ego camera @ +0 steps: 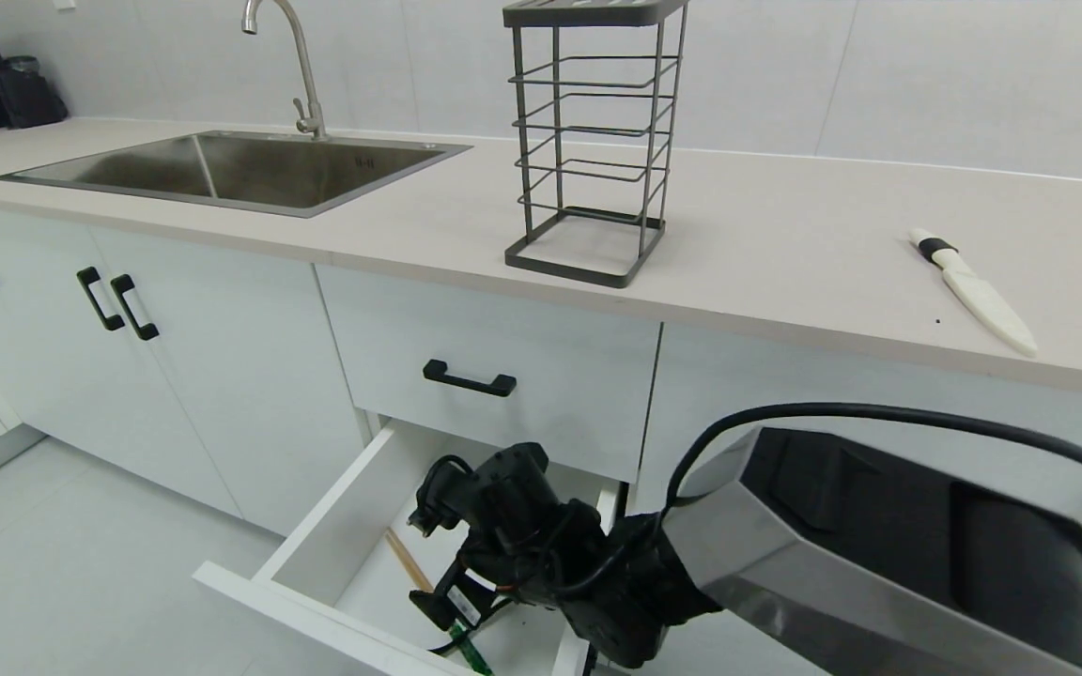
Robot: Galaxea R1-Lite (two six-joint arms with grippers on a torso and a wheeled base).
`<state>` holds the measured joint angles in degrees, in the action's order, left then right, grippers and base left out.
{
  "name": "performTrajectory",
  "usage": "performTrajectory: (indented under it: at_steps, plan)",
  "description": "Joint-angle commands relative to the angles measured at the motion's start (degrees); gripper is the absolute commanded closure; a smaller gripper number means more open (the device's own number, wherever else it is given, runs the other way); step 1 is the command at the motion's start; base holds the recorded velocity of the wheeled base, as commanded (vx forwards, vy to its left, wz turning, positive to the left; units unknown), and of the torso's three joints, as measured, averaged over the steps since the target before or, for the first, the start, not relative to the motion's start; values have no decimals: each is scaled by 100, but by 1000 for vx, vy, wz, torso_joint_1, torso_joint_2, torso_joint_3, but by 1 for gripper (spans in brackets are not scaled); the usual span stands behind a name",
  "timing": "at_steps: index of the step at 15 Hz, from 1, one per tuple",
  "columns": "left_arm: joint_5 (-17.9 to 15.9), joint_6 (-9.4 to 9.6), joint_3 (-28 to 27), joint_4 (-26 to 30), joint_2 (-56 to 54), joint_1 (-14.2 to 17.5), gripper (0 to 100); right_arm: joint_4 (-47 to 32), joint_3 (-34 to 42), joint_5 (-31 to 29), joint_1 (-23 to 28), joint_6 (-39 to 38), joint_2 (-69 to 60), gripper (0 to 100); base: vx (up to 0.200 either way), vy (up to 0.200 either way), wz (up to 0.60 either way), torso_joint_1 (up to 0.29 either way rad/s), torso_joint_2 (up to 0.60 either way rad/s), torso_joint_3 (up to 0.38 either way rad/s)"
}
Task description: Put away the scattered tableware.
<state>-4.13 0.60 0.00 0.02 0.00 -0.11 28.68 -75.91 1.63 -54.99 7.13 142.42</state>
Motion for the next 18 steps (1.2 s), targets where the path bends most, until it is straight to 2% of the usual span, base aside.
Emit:
performTrajectory:
  at_steps: [1,4,9,12,14,18]
  plan:
    - [0,2,0,-2,9,2,0,366,982,-14,-73,104,-1138,0,0,0,0,0,0,0]
    - [0,2,0,6,9,-7,0,603,1711,-181,-126,78,-1832,0,0,0,0,0,0,0]
    - [0,2,0,6,9,2,0,972,3741,-278,-135,51,-3581,0,0,0,0,0,0,0]
    - [0,2,0,-2,9,2,0,981,4339,-304,-99,51,-4328,0,0,0,0,0,0,0]
    - [0,2,0,6,9,2,0,972,5192,-304,68,60,-5383,0,0,0,0,0,0,0]
    - [0,2,0,-2,9,2,0,700,6167,-269,454,51,-7044,0,0,0,0,0,0,0]
